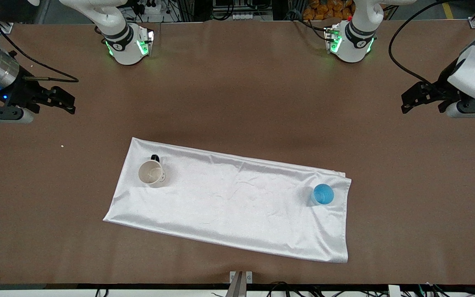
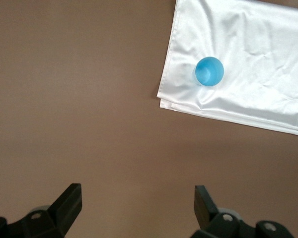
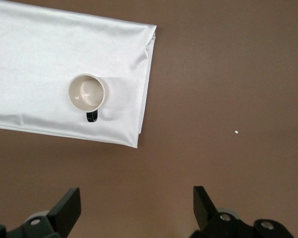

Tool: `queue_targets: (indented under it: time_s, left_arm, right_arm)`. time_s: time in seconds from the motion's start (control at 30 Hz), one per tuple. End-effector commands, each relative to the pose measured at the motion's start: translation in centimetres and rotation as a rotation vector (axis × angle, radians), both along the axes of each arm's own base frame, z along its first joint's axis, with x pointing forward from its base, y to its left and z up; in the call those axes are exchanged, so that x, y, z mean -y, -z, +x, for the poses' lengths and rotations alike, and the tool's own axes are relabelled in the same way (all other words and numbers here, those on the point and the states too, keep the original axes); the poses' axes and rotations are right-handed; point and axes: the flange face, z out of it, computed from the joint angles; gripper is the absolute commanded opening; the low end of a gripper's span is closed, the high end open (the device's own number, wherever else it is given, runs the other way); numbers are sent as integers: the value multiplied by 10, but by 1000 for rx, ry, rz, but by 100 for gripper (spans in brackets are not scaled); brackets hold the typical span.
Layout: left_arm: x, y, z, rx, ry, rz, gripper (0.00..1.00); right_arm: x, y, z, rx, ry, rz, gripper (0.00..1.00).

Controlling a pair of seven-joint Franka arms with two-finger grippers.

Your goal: Place blue cup into white mug on table

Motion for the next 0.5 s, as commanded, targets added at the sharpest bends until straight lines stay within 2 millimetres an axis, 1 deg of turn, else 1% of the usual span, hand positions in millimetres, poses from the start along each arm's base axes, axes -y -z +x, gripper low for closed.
queue_targets:
  time_s: [0.0, 0.3, 0.47]
  left_arm:
    - [-2, -5, 2, -1, 11, 24, 100]
    - [-1, -4, 4, -2, 4, 25, 100]
    - [0, 1, 6, -10, 5, 27, 100]
  right_arm:
    - [1, -4, 2, -13, 0, 11, 100]
    - [1, -3, 2, -16, -3, 11, 100]
    - [1, -1, 1, -27, -4, 10, 100]
